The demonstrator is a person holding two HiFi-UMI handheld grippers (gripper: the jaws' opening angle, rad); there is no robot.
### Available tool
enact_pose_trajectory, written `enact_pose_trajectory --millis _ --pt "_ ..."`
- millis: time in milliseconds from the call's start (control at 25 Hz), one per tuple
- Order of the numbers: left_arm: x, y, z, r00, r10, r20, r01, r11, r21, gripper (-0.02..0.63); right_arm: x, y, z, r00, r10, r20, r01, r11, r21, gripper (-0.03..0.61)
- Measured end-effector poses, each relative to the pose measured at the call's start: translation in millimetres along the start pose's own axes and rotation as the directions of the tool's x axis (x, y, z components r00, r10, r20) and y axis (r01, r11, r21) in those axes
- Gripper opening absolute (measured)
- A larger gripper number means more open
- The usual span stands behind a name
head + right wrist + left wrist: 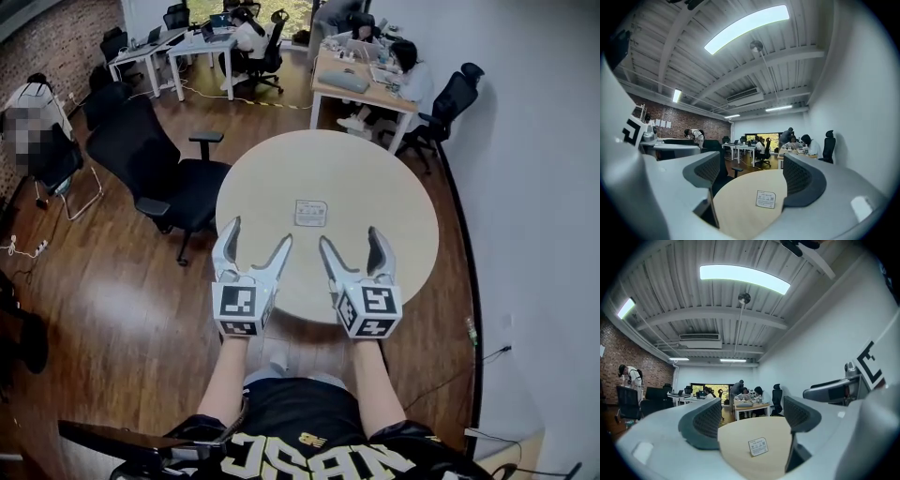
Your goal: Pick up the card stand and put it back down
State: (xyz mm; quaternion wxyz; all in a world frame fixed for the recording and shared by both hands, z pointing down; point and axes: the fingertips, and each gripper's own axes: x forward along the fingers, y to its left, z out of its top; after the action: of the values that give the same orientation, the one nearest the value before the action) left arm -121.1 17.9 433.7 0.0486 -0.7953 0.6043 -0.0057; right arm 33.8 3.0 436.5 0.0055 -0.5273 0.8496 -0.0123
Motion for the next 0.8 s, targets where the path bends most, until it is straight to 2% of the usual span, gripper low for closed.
enact_pose_trajectory --millis 240,800 --pt "38.1 13.8 -13.4 0.999 -0.045 -0.02 0.045 0.999 -0.01 0.403 33.7 -5.4 -14.2 1.0 0.008 -0.023 -0.007 1.0 0.019 0.413" --pt "82.6 10.3 -31.4 0.997 -0.055 -0.057 0.053 0.998 -0.035 0.403 74.7 -37.3 -22.7 0.997 0.044 -0.065 -0.042 0.999 0.027 0.39"
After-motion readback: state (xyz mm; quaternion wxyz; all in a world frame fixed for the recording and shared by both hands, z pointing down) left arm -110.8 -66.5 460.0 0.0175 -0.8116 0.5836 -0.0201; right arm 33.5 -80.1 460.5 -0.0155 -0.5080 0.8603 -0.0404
